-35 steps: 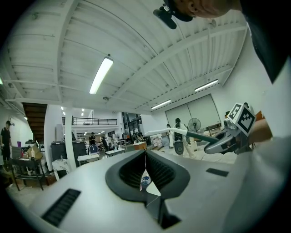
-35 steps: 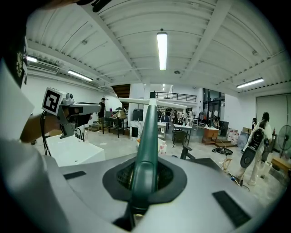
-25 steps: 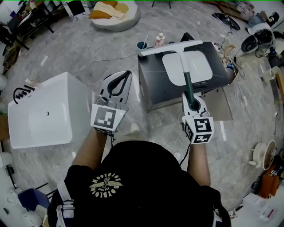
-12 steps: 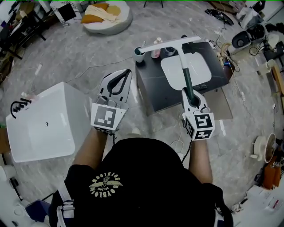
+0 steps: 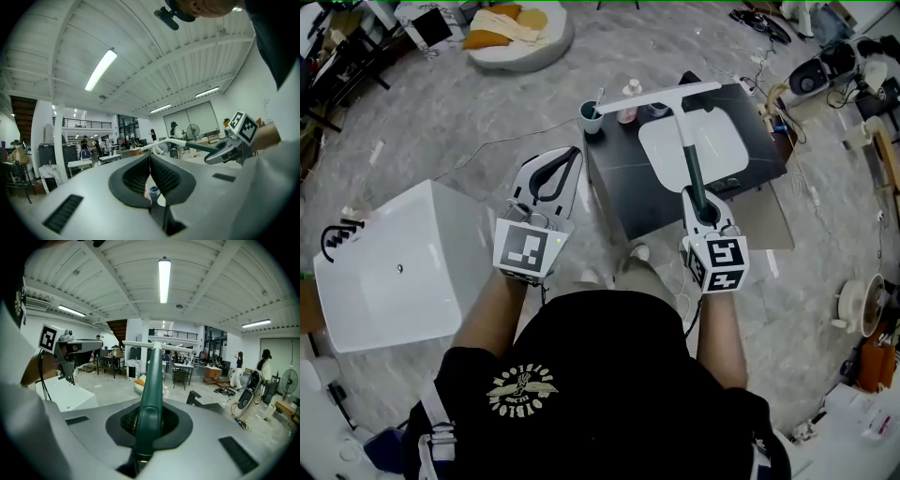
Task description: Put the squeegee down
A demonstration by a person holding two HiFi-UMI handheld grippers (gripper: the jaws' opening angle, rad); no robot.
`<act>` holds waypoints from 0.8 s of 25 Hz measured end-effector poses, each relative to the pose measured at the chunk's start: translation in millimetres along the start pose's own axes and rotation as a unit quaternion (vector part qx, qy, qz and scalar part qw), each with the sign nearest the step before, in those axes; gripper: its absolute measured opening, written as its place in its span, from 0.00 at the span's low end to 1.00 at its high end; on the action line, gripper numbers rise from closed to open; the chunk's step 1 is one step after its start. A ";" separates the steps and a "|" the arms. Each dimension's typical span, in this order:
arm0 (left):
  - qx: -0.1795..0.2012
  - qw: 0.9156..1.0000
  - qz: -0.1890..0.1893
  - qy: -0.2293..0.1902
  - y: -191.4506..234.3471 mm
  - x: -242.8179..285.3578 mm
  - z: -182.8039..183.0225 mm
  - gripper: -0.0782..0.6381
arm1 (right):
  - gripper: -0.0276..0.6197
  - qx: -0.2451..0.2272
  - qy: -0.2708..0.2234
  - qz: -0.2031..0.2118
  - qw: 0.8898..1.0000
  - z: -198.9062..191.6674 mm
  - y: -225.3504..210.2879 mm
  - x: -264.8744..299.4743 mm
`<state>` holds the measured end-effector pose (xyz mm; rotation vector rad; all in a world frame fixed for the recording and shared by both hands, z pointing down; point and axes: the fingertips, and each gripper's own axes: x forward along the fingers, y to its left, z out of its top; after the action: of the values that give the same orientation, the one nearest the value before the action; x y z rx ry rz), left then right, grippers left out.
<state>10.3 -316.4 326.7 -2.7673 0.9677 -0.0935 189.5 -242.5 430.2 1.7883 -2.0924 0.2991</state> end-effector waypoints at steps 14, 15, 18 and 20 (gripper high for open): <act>-0.006 0.999 0.023 0.021 11.9 60.8 -14.3 0.14 | 0.09 0.000 0.033 0.044 0.999 -23.5 -44.0 79.9; -0.006 0.999 0.024 0.022 11.4 63.9 -14.6 0.14 | 0.09 -0.001 0.035 0.047 0.998 -26.4 -45.9 85.0; -0.001 0.999 0.029 0.021 10.4 73.4 -15.8 0.14 | 0.09 -0.003 0.045 0.057 0.997 -39.5 -52.2 100.3; -0.002 0.999 0.034 0.021 11.5 79.1 -16.7 0.14 | 0.09 -0.003 0.055 0.063 0.996 -51.4 -55.4 110.3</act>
<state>63.0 -377.3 339.8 -2.7427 1.0721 -0.1406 237.3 -331.5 517.9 1.6010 -2.1302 0.4163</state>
